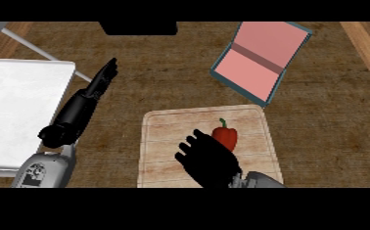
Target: Pick the cupcake from the cutting board and place it in the cardboard box
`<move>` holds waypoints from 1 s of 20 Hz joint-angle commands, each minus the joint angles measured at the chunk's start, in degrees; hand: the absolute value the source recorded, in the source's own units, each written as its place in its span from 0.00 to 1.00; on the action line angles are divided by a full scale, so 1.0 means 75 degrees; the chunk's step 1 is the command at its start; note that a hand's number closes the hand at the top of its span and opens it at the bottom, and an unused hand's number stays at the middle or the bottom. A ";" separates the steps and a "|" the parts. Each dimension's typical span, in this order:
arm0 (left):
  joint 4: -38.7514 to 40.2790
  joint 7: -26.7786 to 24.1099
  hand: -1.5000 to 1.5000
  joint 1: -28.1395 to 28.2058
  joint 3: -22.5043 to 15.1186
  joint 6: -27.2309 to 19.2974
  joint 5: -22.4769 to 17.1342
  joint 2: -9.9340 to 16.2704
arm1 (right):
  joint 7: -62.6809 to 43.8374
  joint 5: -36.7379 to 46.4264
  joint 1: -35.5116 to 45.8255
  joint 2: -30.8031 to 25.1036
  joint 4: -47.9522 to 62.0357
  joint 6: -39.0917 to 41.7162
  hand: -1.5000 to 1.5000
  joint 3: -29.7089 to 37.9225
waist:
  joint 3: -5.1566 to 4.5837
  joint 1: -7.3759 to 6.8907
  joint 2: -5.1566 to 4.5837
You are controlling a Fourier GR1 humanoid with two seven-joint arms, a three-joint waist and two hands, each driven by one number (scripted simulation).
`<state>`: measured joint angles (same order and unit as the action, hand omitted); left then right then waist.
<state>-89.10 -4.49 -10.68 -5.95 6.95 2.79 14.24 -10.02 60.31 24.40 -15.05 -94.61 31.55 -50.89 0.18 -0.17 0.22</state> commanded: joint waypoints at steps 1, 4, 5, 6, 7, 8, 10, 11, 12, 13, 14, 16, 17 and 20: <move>-0.0082 0.0039 0.50 -0.0069 0.0470 0.0381 -0.0054 0.0566 | 0.0487 0.0329 -0.0060 0.0139 -0.0068 -0.0203 1.00 -0.0350 | -0.0023 -0.0012 -0.0024; 0.0565 -0.0285 0.50 -0.0108 0.0562 0.0380 0.0094 0.0547 | 0.1116 0.0678 -0.0162 -0.0144 0.0155 -0.1333 1.00 -0.0403 | -0.0023 0.0011 -0.0043; 0.0076 0.0352 0.50 -0.0425 0.0506 0.0322 0.0103 0.0461 | 0.1297 0.0629 0.0077 -0.0017 0.0295 -0.1198 1.00 -0.0170 | -0.0022 -0.0004 -0.0034; 0.0069 0.0053 0.50 -0.0187 0.0417 0.0316 0.0241 0.0464 | 0.1065 0.0962 -0.0499 -0.0005 0.0092 -0.1842 1.00 -0.0605 | -0.0021 0.0017 -0.0029; 0.0483 -0.0356 0.50 -0.0289 0.0611 0.0428 0.0167 0.0533 | 0.1074 0.1151 -0.0209 0.0600 0.1025 -0.2034 1.00 -0.0751 | -0.0023 -0.0019 -0.0052; 0.0220 -0.0018 0.50 -0.0247 0.0795 0.0529 0.0009 0.0686 | 0.1405 0.0808 0.0053 -0.0006 -0.0002 -0.1549 1.00 -0.0122 | -0.0024 0.0007 -0.0030; 0.0124 0.0330 0.50 -0.0473 0.0520 0.0283 0.0293 0.0317 | 0.1731 0.1073 -0.0008 0.0218 0.0852 -0.2287 1.00 -0.0104 | -0.0021 0.0002 -0.0038; -0.0199 0.0262 0.50 -0.0156 0.0668 0.0523 0.0057 0.0461 | 0.1658 0.1117 0.0087 0.0332 0.0505 -0.1988 1.00 -0.0039 | -0.0023 -0.0012 -0.0025; 0.0168 0.0202 0.50 -0.0384 0.0787 0.0741 -0.0042 0.0611 | 0.1237 0.1115 0.0004 0.1118 0.1383 -0.2213 1.00 -0.0060 | -0.0023 -0.0025 -0.0044; -0.0003 0.0031 0.50 -0.0179 0.0426 0.0411 0.0279 0.0274 | 0.0761 0.0715 0.0488 0.1908 0.1516 -0.1663 1.00 0.0543 | -0.0025 -0.0073 -0.0051; -0.0033 -0.0096 0.50 -0.0080 0.0535 0.0465 0.0250 0.0394 | 0.0824 0.0501 0.0585 0.1892 0.2057 -0.1836 1.00 0.1056 | -0.0024 -0.0119 -0.0070; 0.0127 0.0020 0.50 -0.0275 0.0026 0.0151 0.0603 -0.0107 | -0.0195 -0.0228 0.0818 0.1967 0.2445 -0.2260 1.00 0.1267 | -0.0019 -0.0316 -0.0155; -0.0057 0.0094 0.50 -0.0334 0.0207 0.0383 0.0363 0.0106 | -0.0458 -0.0580 0.0993 0.1976 0.2566 -0.2307 1.00 0.1701 | -0.0016 -0.0478 -0.0174; 0.0132 0.0036 0.50 -0.0449 0.0513 0.0692 0.0139 0.0398 | -0.1036 -0.1141 0.1975 0.1992 0.2872 -0.3066 1.00 0.1464 | -0.0024 -0.0431 -0.0100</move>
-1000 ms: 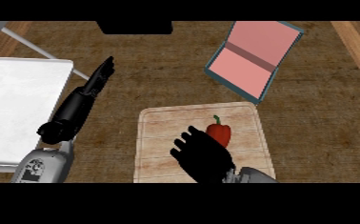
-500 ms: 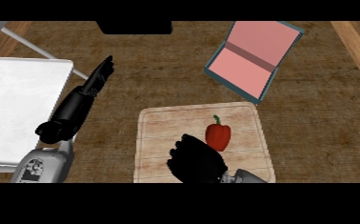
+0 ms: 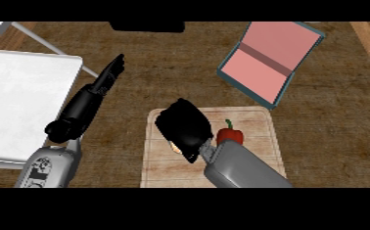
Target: Pick the cupcake from the cutting board and place it in the cardboard box
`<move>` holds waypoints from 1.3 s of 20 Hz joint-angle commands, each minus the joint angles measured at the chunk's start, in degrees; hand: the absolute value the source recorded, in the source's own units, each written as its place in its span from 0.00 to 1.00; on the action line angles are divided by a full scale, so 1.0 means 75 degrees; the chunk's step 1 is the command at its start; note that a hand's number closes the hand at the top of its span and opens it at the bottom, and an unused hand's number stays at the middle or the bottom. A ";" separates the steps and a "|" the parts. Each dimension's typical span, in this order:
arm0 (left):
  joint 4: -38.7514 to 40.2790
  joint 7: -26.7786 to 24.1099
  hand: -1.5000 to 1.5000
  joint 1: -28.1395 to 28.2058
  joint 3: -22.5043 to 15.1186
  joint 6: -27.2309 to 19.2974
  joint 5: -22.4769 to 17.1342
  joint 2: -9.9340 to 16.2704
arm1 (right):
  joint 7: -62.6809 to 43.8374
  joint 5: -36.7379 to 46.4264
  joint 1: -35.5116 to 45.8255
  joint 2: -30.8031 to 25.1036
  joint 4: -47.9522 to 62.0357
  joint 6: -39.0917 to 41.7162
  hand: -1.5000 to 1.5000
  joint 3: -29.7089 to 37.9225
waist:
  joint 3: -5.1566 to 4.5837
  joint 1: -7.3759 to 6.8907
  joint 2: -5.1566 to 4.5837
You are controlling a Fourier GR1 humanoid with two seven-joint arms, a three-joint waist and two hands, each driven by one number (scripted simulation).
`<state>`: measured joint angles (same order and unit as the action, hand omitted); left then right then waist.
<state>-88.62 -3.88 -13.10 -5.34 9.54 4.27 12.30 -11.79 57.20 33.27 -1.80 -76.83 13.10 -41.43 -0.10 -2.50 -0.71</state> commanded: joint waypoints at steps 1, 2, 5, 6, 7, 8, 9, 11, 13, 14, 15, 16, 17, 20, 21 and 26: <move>0.0264 0.0124 0.50 -0.0518 0.0219 0.0116 0.0171 0.0360 | -0.0739 -0.0760 0.1105 0.0228 0.1036 -0.1174 1.00 0.0044 | 0.0016 -0.0096 -0.0002; 0.0256 0.0072 0.50 -0.0414 0.0268 -0.0027 0.0232 0.0290 | -0.0770 -0.0905 0.1368 0.0230 0.1051 -0.1385 1.00 0.0008 | 0.0015 -0.0058 0.0019; 0.0483 -0.0029 0.50 -0.0402 0.0438 0.0194 0.0126 0.0436 | -0.0974 -0.0688 0.2351 0.0235 0.0939 -0.1284 1.00 0.0110 | 0.0010 0.0101 0.0058; 0.0268 -0.0109 0.50 -0.0205 0.0264 0.0124 0.0313 0.0386 | -0.1342 -0.0879 0.2621 0.0236 0.0888 -0.1438 1.00 -0.0056 | 0.0009 0.0033 0.0067; 0.0354 -0.0356 0.50 -0.0079 0.0294 -0.0028 0.0472 0.0365 | -0.1448 -0.0991 0.2901 0.0237 0.0789 -0.1253 1.00 0.0090 | 0.0008 0.0079 0.0075; 0.0178 0.0145 0.50 -0.0282 0.0350 0.0229 0.0223 0.0437 | -0.1500 -0.1157 0.3017 0.0237 0.0854 -0.1623 1.00 0.0106 | 0.0011 0.0065 0.0075; 0.0070 0.0292 0.50 -0.0334 0.0458 0.0236 0.0152 0.0466 | -0.1458 -0.1271 0.3306 0.0238 0.1079 -0.1521 1.00 0.0511 | 0.0012 0.0089 0.0076; 0.0160 0.0000 0.50 -0.0043 0.0428 0.0092 0.0231 0.0314 | -0.2482 -0.1133 0.3072 0.0238 0.0585 -0.1921 1.00 0.0437 | 0.0010 0.0159 0.0098; 0.0136 -0.0122 0.50 0.0036 0.0556 0.0106 0.0248 0.0447 | -0.2813 -0.0886 0.3025 0.0238 0.0490 -0.2230 1.00 0.1281 | 0.0013 0.0255 0.0109; -0.0037 0.0119 0.50 0.0126 0.0409 0.0189 0.0210 0.0371 | -0.3184 -0.1042 0.3393 0.0238 0.0517 -0.2208 1.00 0.1600 | 0.0013 0.0194 0.0118; 0.0014 0.0017 0.50 0.0132 0.0540 0.0137 0.0193 0.0401 | -0.3399 -0.1011 0.3336 0.0238 0.0423 -0.2316 1.00 0.1729 | 0.0013 0.0236 0.0118; 0.0319 -0.0360 0.50 0.0173 0.0662 0.0176 0.0237 0.0521 | -0.3129 -0.1071 0.3414 0.0210 0.0621 -0.2407 1.00 0.2352 | 0.0010 0.0296 0.0079; -0.0059 0.0049 0.50 0.0014 0.0522 0.0013 0.0346 0.0365 | -0.3347 -0.0814 0.3357 0.0129 0.0757 -0.2597 1.00 0.2408 | 0.0016 0.0294 0.0099; 0.0283 -0.0014 0.50 -0.0089 0.0667 0.0233 0.0265 0.0485 | -0.3345 -0.0812 0.3656 -0.0114 0.1052 -0.2571 1.00 0.2959 | 0.0012 0.0308 0.0075; -0.0179 0.0170 0.50 0.0114 0.0503 0.0203 0.0285 0.0355 | -0.3660 -0.0633 0.3722 0.0073 0.1191 -0.2716 1.00 0.3023 | 0.0013 0.0260 0.0093; 0.0026 -0.0161 0.50 0.0127 0.0739 0.0381 0.0240 0.0569 | -0.2922 -0.1213 0.4114 -0.0893 0.1847 -0.2685 1.00 0.4273 | 0.0012 0.0246 0.0062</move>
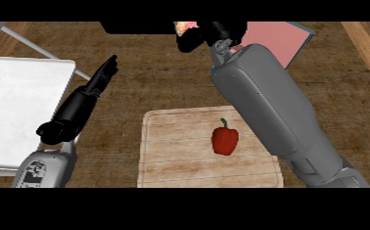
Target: Pick the cupcake from the cutting board and place it in the cardboard box
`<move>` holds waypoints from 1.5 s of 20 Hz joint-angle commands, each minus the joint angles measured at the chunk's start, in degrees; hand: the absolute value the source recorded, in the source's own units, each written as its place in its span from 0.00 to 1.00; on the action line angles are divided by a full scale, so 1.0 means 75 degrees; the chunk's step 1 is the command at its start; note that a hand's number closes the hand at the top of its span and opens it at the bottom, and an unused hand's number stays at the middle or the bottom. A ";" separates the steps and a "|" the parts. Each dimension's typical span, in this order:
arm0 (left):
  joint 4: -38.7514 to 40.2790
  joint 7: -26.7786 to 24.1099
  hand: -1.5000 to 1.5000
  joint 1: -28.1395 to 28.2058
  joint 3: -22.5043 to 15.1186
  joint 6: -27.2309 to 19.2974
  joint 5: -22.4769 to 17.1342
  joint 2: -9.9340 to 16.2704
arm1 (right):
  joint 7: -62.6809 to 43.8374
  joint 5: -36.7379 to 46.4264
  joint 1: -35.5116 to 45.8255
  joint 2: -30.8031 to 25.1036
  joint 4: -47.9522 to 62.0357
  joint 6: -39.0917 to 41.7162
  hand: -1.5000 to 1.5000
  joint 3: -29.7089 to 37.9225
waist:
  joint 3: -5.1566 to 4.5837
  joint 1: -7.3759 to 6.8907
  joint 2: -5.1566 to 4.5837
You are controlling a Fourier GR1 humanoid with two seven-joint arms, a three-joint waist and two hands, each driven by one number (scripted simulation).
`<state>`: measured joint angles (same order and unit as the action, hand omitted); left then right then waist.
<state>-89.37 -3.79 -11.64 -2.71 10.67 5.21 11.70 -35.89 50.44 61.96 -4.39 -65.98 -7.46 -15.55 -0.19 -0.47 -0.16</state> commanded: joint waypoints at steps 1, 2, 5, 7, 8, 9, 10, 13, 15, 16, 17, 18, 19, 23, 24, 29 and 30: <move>-0.0135 0.0267 0.50 -0.0184 0.0275 0.0187 0.0049 0.0434 | 0.0398 -0.0172 0.0281 -0.0547 0.0662 0.0063 1.00 0.0781 | 0.0025 -0.0026 0.0003; -0.0106 -0.0011 0.50 0.0126 0.0185 0.0082 0.0276 0.0438 | 0.0630 -0.0196 0.0528 -0.0837 0.1009 0.0236 1.00 0.0906 | 0.0023 -0.0071 -0.0010; 0.0316 0.0004 0.50 -0.0370 0.0393 0.0210 0.0164 0.0513 | 0.1417 -0.0174 0.0002 -0.1285 0.1506 0.0593 1.00 0.0714 | 0.0023 -0.0012 -0.0039; -0.0206 0.0145 0.50 0.0039 0.0371 0.0186 0.0082 0.0443 | 0.1415 -0.0244 0.0352 -0.1459 0.2122 0.1108 1.00 0.0876 | 0.0023 -0.0132 -0.0026; -0.0143 0.0322 0.50 -0.0216 0.0385 0.0380 -0.0018 0.0545 | 0.1420 -0.0562 0.0421 -0.1638 0.2151 0.1747 1.00 0.1035 | 0.0024 -0.0077 -0.0015; 0.0032 0.0035 0.50 -0.0044 0.0150 -0.0003 0.0331 0.0211 | 0.1422 -0.0557 0.0405 -0.1493 0.2609 0.1854 1.00 0.0994 | 0.0021 -0.0126 -0.0050; 0.0036 0.0178 0.50 -0.0230 0.0342 0.0204 0.0161 0.0444 | 0.1853 -0.0875 0.0211 -0.1944 0.2632 0.2309 1.00 0.1210 | 0.0025 -0.0056 -0.0043; 0.0027 0.0198 0.50 -0.0255 0.0186 0.0071 0.0317 0.0237 | 0.2326 -0.0941 0.0429 -0.2073 0.3440 0.2591 1.00 0.1382 | 0.0025 -0.0120 -0.0054; -0.0018 -0.0193 0.50 0.0031 0.0322 0.0300 0.0230 0.0471 | 0.2757 -0.0909 -0.0017 -0.2108 0.3595 0.2582 1.00 0.1307 | 0.0025 -0.0108 -0.0040; 0.0040 -0.0003 0.50 -0.0099 0.0404 0.0312 0.0193 0.0519 | 0.3017 -0.0954 0.0162 -0.2405 0.3839 0.3113 1.00 0.1298 | 0.0026 -0.0133 -0.0054; -0.0169 -0.0252 0.50 0.0370 0.0136 0.0199 0.0356 0.0311 | 0.2948 -0.0832 0.0242 -0.2366 0.3980 0.3334 1.00 0.1166 | 0.0023 -0.0162 -0.0032; 0.0486 -0.0126 0.50 -0.0510 0.0331 0.0032 0.0429 0.0262 | 0.2882 -0.0706 0.0458 -0.2370 0.4159 0.3488 1.00 0.1090 | 0.0021 -0.0072 -0.0056; -0.0043 0.0257 0.50 -0.0396 0.0379 0.0256 0.0172 0.0361 | 0.2705 -0.0723 0.0526 -0.2316 0.4563 0.3480 1.00 0.1224 | 0.0025 -0.0172 -0.0053; 0.0174 -0.0246 0.50 -0.0024 0.0347 0.0121 0.0489 0.0370 | 0.4054 -0.1030 0.0265 -0.2586 0.4729 0.4088 0.00 0.1345 | 0.0026 -0.0107 -0.0036; 0.0396 0.0377 0.50 -0.0840 0.0218 0.0038 0.0352 -0.0050 | 0.4486 -0.1072 0.0556 -0.2811 0.4993 0.4292 0.00 0.1436 | 0.0029 -0.0091 -0.0066; 0.0203 0.0042 0.50 -0.0375 0.0437 0.0384 0.0233 0.0369 | 0.5362 -0.1787 0.0331 -0.2413 0.4640 0.3128 0.00 0.2257 | 0.0033 -0.0126 -0.0059; 0.0141 -0.0018 0.50 -0.0155 0.0370 0.0257 0.0313 0.0257 | 0.5528 -0.2220 0.0311 -0.2378 0.4398 0.2944 0.00 0.2682 | 0.0038 -0.0080 -0.0028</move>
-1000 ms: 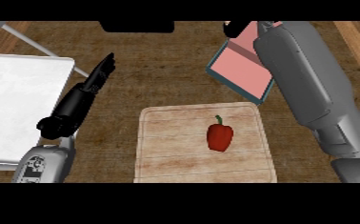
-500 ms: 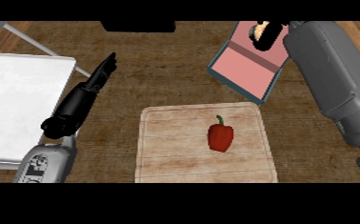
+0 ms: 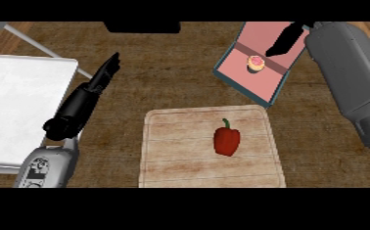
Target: Pick the cupcake from the cutting board and place it in the cardboard box
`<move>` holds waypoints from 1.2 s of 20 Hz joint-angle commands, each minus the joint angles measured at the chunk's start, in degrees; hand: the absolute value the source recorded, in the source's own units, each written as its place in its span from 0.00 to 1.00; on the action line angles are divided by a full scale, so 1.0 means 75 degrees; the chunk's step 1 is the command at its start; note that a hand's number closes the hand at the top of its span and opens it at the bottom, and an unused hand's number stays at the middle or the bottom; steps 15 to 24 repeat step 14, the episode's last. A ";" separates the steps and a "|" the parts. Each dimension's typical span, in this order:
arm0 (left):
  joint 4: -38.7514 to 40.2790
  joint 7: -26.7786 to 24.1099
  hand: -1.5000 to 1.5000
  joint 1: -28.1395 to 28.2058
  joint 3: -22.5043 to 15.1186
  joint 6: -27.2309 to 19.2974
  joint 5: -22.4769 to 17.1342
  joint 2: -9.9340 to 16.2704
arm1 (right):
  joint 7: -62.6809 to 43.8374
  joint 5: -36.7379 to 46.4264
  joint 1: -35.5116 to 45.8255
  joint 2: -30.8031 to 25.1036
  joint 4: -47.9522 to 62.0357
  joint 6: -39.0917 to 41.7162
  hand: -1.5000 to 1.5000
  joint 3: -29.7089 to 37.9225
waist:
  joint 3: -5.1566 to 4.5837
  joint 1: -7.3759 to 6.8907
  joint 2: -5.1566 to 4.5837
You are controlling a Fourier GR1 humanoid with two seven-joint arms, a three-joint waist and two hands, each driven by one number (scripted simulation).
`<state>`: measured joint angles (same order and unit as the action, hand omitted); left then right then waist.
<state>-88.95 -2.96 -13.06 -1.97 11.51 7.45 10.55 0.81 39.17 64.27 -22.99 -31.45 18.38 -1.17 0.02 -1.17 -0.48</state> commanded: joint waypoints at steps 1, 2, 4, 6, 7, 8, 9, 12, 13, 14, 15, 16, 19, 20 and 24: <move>-0.0052 0.0009 0.50 0.0092 0.0266 0.0127 0.0058 0.0450 | 0.0708 -0.1117 0.0037 0.0077 -0.0320 -0.0718 0.00 0.1221 | 0.0020 0.0022 0.0043; 0.0073 0.0116 0.50 -0.0213 0.0270 -0.0030 0.0083 0.0292 | 0.0649 -0.1771 0.0051 0.0429 -0.0326 -0.0987 0.00 0.1877 | 0.0039 0.0114 0.0026; -0.0031 -0.0108 0.50 0.0077 0.0134 0.0026 0.0132 0.0256 | 0.0438 -0.2513 0.0096 0.0717 -0.0188 -0.1361 0.00 0.2698 | 0.0031 -0.0006 0.0020; 0.0108 -0.0120 0.50 0.0059 0.0165 -0.0024 0.0236 0.0300 | 0.0409 -0.3161 0.0108 0.0590 -0.0063 -0.1384 0.00 0.3404 | 0.0023 0.0053 0.0001; 0.0047 -0.0081 0.50 0.0115 0.0235 0.0116 0.0077 0.0352 | 0.0280 -0.3355 0.0140 0.0525 0.0013 -0.1475 0.00 0.3650 | 0.0016 0.0017 0.0013; 0.0010 -0.0251 0.50 0.0176 0.0308 0.0166 0.0064 0.0455 | 0.0113 -0.3514 0.0152 0.0496 0.0048 -0.1622 0.00 0.3855 | 0.0008 0.0018 0.0029; -0.0316 0.0090 0.50 0.0097 0.0232 0.0238 -0.0069 0.0362 | -0.0113 -0.3577 0.0309 0.0290 0.0225 -0.1661 0.00 0.3994 | 0.0009 -0.0059 0.0028; 0.0401 -0.0352 0.50 -0.0194 0.0130 -0.0103 0.0351 0.0135 | 0.0697 -0.3688 -0.0095 0.0048 0.0648 -0.1808 0.00 0.4213 | 0.0005 -0.0024 -0.0057; 0.0073 -0.0202 0.50 0.0006 0.0252 0.0215 0.0102 0.0359 | 0.0798 -0.3735 -0.0089 -0.0116 0.0630 -0.1911 0.00 0.4298 | 0.0005 -0.0057 -0.0026; 0.0049 -0.0091 0.50 -0.0004 0.0412 0.0254 -0.0086 0.0364 | 0.1010 -0.3871 -0.0262 -0.0413 0.0748 -0.1638 0.00 0.4449 | 0.0007 -0.0065 -0.0033; 0.0049 -0.0091 0.50 -0.0004 0.0412 0.0254 -0.0086 0.0364 | 0.1010 -0.3871 -0.0262 -0.0413 0.0748 -0.1638 0.00 0.4449 | 0.0007 -0.0065 -0.0033; 0.0049 -0.0091 0.50 -0.0004 0.0412 0.0254 -0.0086 0.0364 | 0.1010 -0.3871 -0.0262 -0.0413 0.0748 -0.1638 0.00 0.4449 | 0.0007 -0.0065 -0.0033; 0.0049 -0.0091 0.50 -0.0004 0.0412 0.0254 -0.0086 0.0364 | 0.1010 -0.3871 -0.0262 -0.0413 0.0748 -0.1638 0.00 0.4449 | 0.0007 -0.0065 -0.0033; 0.0049 -0.0091 0.50 -0.0004 0.0412 0.0254 -0.0086 0.0364 | 0.1010 -0.3871 -0.0262 -0.0413 0.0748 -0.1638 0.00 0.4449 | 0.0007 -0.0065 -0.0033; 0.0049 -0.0091 0.50 -0.0004 0.0412 0.0254 -0.0086 0.0364 | 0.1010 -0.3871 -0.0262 -0.0413 0.0748 -0.1638 0.00 0.4449 | 0.0007 -0.0065 -0.0033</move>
